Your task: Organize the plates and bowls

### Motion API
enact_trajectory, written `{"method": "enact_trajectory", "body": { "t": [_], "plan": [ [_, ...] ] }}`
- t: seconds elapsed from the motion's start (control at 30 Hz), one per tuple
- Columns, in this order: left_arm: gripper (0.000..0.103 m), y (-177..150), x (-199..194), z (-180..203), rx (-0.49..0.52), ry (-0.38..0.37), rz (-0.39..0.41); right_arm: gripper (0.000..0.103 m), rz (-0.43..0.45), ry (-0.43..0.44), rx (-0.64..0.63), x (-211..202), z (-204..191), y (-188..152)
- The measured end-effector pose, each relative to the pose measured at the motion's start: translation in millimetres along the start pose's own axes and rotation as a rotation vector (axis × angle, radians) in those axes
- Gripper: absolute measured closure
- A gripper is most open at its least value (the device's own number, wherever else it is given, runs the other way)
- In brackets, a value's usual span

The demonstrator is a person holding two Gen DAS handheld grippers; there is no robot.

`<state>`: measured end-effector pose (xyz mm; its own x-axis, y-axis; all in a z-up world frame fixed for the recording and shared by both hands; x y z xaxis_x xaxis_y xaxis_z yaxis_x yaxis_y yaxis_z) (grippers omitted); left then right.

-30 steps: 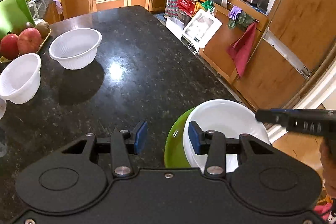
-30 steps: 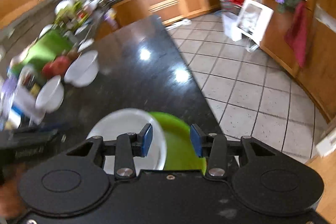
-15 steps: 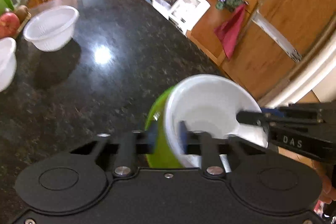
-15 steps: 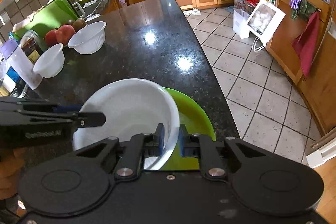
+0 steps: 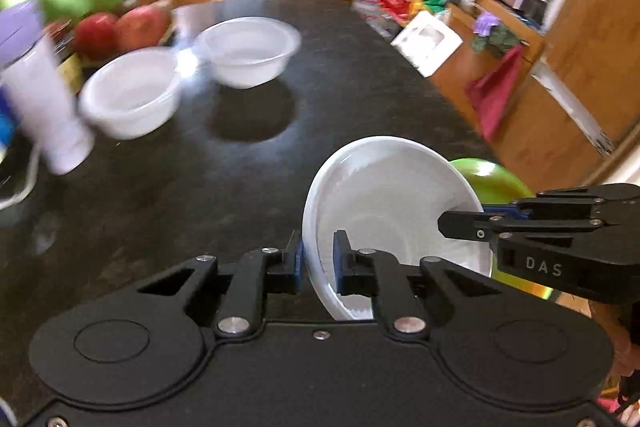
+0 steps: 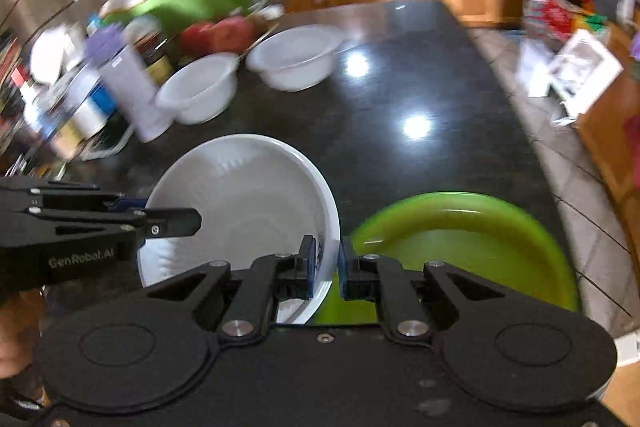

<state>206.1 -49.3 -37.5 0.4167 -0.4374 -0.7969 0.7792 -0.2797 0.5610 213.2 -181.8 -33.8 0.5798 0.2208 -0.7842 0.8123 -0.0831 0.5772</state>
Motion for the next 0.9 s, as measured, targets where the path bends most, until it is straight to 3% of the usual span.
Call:
{"method": "enact_trajectory", "body": {
  "t": [0.17,0.3,0.4,0.5,0.53,0.57,0.73,0.9],
  "plan": [
    [0.085,-20.7,0.7,-40.6,-0.081,0.054,-0.039,0.089,-0.077,0.057,-0.049,27.5,-36.2,1.3],
    [0.085,-30.7,10.9,-55.1,-0.123,0.047,-0.069,0.089,-0.105,0.054,-0.062,39.2,-45.5,4.4],
    [0.077,-32.5,11.0,-60.9,-0.11,0.032,-0.057,0.085,-0.112,0.051,-0.064,41.8,-47.2,3.5],
    [0.061,-34.6,5.6,-62.7,-0.106,-0.007,-0.057,0.079,-0.086,0.045,-0.062,40.6,-46.1,6.4],
    [0.06,-33.8,2.1,-63.3,-0.103,-0.008,-0.05,0.071,-0.07,0.041,-0.064,38.8,-45.7,8.6],
    [0.06,-32.6,-1.1,-64.5,-0.1,-0.004,-0.043,0.067,-0.057,0.037,-0.063,36.4,-44.3,10.6],
    [0.06,-18.8,-21.1,-68.3,-0.073,0.03,0.007,0.067,0.011,0.042,-0.054,19.2,-36.9,29.2],
    [0.06,25.8,-46.3,-65.6,-0.021,0.09,0.11,0.067,0.099,0.051,-0.06,-5.6,-27.7,69.4]
  ]
}}
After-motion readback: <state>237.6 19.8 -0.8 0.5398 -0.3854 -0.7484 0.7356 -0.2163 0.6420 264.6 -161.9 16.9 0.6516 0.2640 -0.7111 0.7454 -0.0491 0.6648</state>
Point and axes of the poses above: each gripper's, at about its wrist camera, not at the fingertips, and x roughly the way its jaws point, z to its right, y to its top, the point moved 9 cm from there along x, roughly the way its jaws point, and after that the axes turned 4 degrees about -y, right-handed, at the moved point
